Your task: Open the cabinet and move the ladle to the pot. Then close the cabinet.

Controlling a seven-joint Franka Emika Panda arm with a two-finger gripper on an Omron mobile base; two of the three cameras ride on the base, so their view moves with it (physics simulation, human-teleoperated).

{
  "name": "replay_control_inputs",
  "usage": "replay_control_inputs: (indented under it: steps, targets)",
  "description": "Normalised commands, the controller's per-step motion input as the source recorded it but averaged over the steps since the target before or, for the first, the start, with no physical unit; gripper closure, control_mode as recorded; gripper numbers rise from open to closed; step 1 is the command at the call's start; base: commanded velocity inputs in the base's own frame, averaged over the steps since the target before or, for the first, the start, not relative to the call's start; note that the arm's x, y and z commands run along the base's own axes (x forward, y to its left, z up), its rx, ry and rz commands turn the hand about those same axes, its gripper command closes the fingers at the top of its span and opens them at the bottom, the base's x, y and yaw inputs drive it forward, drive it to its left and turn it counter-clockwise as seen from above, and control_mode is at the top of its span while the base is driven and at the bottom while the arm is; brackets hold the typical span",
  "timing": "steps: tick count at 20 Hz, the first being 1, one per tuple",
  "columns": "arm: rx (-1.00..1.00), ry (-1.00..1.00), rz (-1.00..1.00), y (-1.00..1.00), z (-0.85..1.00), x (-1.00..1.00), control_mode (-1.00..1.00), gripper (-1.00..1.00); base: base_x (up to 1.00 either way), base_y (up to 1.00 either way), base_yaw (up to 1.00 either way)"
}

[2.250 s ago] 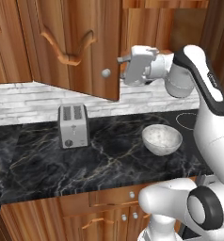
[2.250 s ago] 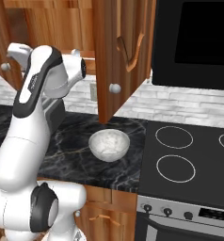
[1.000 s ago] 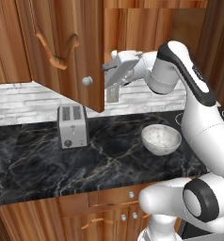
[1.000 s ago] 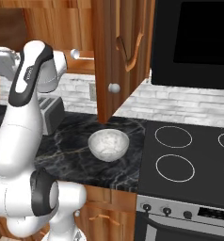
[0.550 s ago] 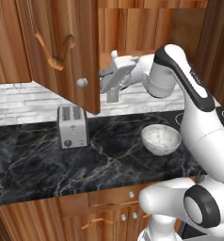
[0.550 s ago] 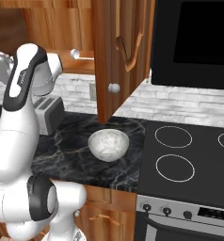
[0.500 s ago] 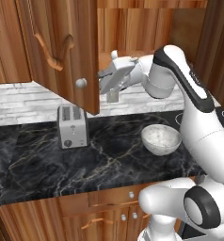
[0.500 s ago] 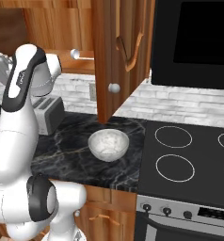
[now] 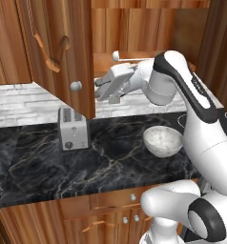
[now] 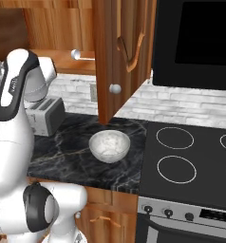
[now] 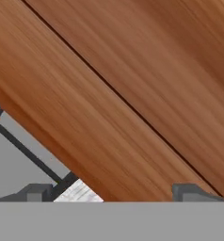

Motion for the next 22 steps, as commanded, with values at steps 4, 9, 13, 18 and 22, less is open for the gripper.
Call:
replay_control_inputs:
  steps: [4, 9, 13, 18, 22]
  targets:
    - [-0.11, -0.04, -0.06, -0.13, 0.0, -0.02, -1.0, -1.0, 0.0, 0.0, 0.0]
    - [-0.15, -0.09, -0.06, -0.48, 0.05, 0.0, -1.0, -1.0, 0.0, 0.0, 0.0]
    - [-0.17, -0.12, -0.09, -0.62, 0.02, 0.19, -1.0, -1.0, 0.0, 0.0, 0.0]
    - [-0.2, -0.17, -0.14, -0.47, 0.0, 0.32, -1.0, -1.0, 0.0, 0.0, 0.0]
    - [-0.22, -0.21, -0.17, -0.2, 0.0, 0.26, -1.0, -1.0, 0.0, 0.0, 0.0]
